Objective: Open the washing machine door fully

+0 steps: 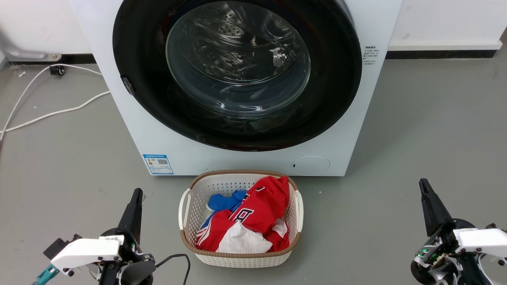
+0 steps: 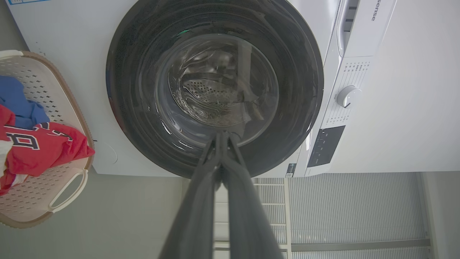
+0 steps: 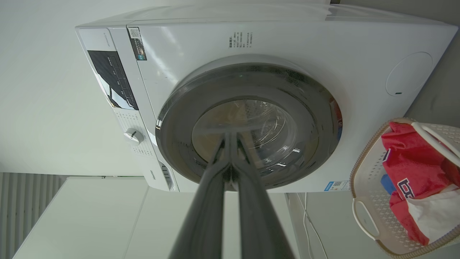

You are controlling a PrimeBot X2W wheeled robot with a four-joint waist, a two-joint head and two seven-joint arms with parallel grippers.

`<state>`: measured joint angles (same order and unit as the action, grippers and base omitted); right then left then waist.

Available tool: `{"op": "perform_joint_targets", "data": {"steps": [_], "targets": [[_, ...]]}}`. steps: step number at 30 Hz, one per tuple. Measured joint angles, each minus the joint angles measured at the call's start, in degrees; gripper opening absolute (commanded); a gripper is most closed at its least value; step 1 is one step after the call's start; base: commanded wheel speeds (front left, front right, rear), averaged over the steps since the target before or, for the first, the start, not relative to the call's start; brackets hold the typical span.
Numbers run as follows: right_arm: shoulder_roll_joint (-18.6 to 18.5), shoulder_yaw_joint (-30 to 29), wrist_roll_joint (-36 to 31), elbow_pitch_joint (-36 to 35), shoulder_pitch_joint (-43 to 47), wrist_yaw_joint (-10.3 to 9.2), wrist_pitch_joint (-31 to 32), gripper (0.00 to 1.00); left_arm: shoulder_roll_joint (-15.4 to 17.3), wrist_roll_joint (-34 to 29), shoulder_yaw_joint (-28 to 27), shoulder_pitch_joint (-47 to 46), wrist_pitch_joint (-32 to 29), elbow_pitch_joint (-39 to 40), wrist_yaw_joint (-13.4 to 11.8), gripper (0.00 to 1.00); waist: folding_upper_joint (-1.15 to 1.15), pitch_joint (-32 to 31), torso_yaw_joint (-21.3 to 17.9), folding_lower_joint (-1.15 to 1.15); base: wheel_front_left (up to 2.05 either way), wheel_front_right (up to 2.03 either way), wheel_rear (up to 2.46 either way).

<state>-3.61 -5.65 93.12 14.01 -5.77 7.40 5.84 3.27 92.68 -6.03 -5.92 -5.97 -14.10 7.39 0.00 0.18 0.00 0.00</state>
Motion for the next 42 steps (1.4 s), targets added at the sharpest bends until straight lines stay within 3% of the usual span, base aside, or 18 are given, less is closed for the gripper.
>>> {"op": "perform_joint_targets", "data": {"steps": [25,26,42], "targets": [[0.2,-0.3,-0.4,0.0,-0.1,0.00,0.3,0.00,-0.1,-0.2,-0.2,0.0,-0.2,0.0,0.0,0.00,0.00,0.0,0.0,0.00,0.00,0.00,0.00],[0.2,-0.3,-0.4,0.0,-0.1,0.00,0.3,1.00,-0.1,-0.2,-0.2,0.0,-0.3,0.0,0.0,1.00,0.00,0.0,0.0,0.00,0.00,0.00,0.00],[0.5,1.2,-2.8,0.2,2.7,-0.01,-2.8,1.00,-0.5,-2.5,3.6,2.2,2.7,-0.4,-0.1,1.00,0.00,0.0,-0.3,0.00,0.00,0.00,0.00]]}}
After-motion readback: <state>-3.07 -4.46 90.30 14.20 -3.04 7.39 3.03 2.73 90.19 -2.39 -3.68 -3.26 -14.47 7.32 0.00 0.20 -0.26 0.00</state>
